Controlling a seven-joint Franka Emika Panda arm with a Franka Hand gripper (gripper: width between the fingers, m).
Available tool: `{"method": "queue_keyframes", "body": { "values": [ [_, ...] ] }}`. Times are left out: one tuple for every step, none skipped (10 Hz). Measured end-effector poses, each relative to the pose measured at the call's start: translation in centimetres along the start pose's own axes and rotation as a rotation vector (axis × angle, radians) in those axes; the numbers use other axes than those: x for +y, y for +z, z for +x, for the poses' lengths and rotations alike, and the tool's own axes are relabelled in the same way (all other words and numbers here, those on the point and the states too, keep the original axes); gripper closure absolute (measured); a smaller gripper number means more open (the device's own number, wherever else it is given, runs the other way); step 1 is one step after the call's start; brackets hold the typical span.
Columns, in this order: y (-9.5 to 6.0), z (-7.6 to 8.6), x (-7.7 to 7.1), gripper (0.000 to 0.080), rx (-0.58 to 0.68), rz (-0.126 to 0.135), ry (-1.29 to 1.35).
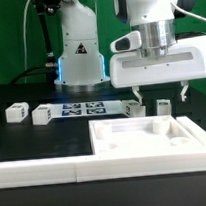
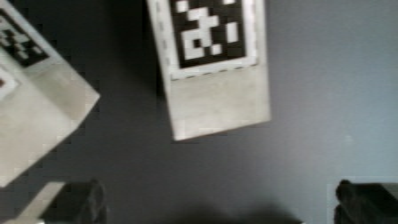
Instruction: Assemble one leg
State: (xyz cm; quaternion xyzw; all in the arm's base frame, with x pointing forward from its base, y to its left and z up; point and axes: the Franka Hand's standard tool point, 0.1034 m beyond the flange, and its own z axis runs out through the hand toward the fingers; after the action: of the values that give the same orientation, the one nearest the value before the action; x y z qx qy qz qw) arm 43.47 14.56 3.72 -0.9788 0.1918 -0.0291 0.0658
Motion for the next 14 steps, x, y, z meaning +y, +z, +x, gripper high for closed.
{"method": "queue_keyframes", "body": {
  "values": [
    [0.0, -0.3, -0.3, 0.015, -0.005, -0.001, -0.009],
    [0.1, -0.5, 0.0, 0.015, -0.043, -0.012, -0.034],
    [-0.1, -0.2, 0.2, 0.015, -0.122, -0.024, -0.076],
    [-0.4, 0.5, 0.2, 0.015, -0.175, -0.022, -0.105],
    [-0.4, 0.7, 0.3, 0.015, -0.206, -0.021, -0.106],
    [-0.4, 0.3, 0.6, 0.015, -0.272, -0.03, -0.098],
    [-0.5, 0.4, 0.8, 0.015, -0.33, -0.036, -0.091],
    [-0.5, 0.3, 0.8, 0.015, -0.403, -0.044, -0.081],
    [-0.5, 0.0, 0.3, 0.015, -0.491, -0.055, -0.076],
    [-0.4, -0.3, -0.1, 0.015, -0.565, -0.063, -0.079],
    [-0.2, -0.4, -0.1, 0.015, -0.643, -0.071, -0.075],
    [0.0, -0.4, 0.0, 0.015, -0.707, -0.077, -0.069],
    [0.2, -0.4, -0.1, 0.015, -0.751, -0.079, -0.069],
    [0.3, -1.0, 0.2, 0.015, -0.835, -0.084, -0.077]
  ]
}}
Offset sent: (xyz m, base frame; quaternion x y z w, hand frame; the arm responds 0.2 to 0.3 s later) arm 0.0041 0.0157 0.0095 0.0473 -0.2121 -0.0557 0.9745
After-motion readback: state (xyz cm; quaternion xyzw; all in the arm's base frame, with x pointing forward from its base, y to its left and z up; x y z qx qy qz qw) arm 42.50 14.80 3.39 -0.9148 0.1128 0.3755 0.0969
